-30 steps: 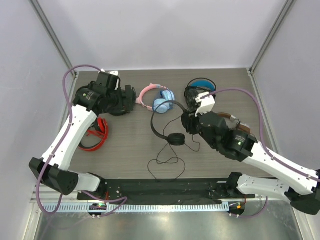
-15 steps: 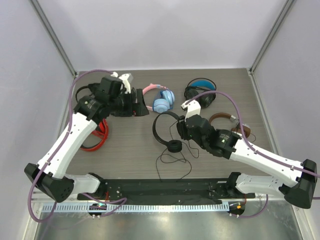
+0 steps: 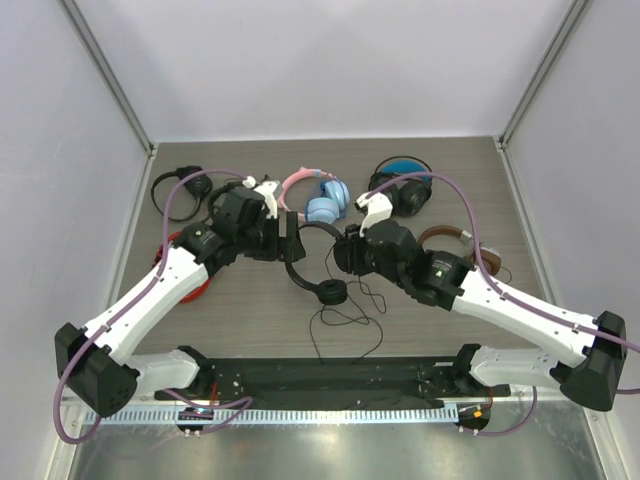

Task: Wrap the headphones
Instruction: Grab headphones with the right arm

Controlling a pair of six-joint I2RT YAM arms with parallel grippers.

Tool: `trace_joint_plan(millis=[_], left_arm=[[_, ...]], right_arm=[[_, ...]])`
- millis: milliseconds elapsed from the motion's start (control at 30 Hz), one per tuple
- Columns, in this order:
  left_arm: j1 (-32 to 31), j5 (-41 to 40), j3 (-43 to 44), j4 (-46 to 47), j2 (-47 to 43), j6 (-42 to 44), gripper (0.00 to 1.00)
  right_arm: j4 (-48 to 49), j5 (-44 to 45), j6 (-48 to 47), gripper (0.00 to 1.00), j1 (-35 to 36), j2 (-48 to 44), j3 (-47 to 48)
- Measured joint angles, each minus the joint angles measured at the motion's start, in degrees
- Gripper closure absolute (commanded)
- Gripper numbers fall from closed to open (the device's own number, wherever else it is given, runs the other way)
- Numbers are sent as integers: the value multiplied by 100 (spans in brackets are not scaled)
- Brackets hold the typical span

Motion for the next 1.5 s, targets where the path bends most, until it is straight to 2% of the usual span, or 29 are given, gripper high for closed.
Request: trace_joint_plan(millis=[233,533,600,767,1233,1300,1500], left_arm=[[0,-238,-122,514,-44,33,34],[0,-765,-234,743,-197,37,38],[0,-876,-282,745,-278,57,37],[0,-1005,-352,748,-385,186,25],[0,-1012,-553,916,-461,354,24],[0,-1032,-553,916,-487,361,23],[0,-1276,-468,640,-481,511,15]], right_arm=[[264,-922,361,99,-225,201,175],[754,-1862,929,99,-358,247,175],[835,-1996,1016,99,-415,247,175],[970,-2400,1274,99,-693,247,175],[1692,-3528,1871,99,-1005,286,-24],[1510,-3445,1784,99,-1005,293,13],[37,-2476,1069,99,-1005,708,632]])
